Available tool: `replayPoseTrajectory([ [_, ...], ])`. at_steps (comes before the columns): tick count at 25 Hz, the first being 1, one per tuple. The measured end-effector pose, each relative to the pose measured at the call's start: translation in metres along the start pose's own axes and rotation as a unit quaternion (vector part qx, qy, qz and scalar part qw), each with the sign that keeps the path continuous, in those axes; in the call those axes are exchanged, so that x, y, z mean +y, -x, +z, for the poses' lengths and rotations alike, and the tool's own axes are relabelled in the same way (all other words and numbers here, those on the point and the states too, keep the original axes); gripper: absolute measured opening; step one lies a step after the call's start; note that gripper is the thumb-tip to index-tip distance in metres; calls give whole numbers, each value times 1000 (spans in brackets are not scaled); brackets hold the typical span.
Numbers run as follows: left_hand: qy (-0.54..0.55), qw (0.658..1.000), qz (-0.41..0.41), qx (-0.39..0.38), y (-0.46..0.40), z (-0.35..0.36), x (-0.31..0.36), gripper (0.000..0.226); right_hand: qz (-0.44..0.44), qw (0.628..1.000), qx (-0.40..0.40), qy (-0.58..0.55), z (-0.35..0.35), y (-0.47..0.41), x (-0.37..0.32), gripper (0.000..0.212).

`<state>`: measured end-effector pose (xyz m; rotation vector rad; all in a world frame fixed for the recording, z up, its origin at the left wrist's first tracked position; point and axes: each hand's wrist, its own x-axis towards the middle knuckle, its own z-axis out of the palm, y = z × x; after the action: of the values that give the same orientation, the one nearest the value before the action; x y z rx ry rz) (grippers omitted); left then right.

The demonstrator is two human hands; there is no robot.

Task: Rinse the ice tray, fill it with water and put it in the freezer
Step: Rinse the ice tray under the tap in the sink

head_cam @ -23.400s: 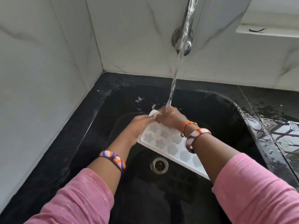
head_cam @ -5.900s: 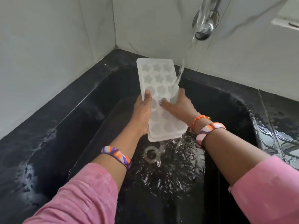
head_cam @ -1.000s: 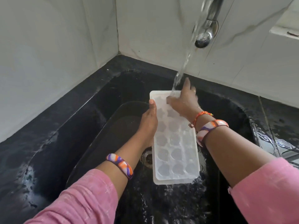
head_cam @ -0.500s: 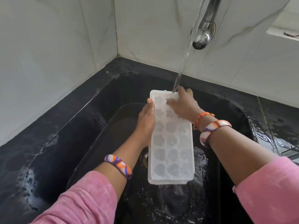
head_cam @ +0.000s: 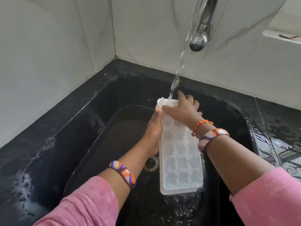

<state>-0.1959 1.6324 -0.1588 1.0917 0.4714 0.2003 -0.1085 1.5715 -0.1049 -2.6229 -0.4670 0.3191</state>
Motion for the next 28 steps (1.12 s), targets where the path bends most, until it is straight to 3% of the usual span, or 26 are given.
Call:
replayPoseTrajectory([
  [5, 3, 1000, 13, 27, 2, -2, 9, 55, 9, 998, 56, 3, 4, -2, -13, 94],
  [10, 7, 999, 20, 42, 3, -4, 9, 51, 25, 999, -24, 8, 0, -9, -11, 100],
  [14, 14, 999, 21, 30, 4, -1, 10, 52, -21, 995, 75, 63, -1, -5, -18, 95],
  [18, -19, 998, 13, 53, 5, -4, 9, 48, 4, 1000, 4, 11, 7, -1, -7, 81],
  [22, -37, 999, -17, -8, 8, -6, 15, 50, -8, 998, 36, 58, -5, -13, -8, 73],
  [25, -47, 992, -91, -74, 10, -10, 16, 39, -11, 996, 34, 81, -15, -24, -8, 75],
  [28, -26, 991, -97, -90, 9, -11, 14, 32, -13, 998, 26, 52, -13, -30, -1, 75],
])
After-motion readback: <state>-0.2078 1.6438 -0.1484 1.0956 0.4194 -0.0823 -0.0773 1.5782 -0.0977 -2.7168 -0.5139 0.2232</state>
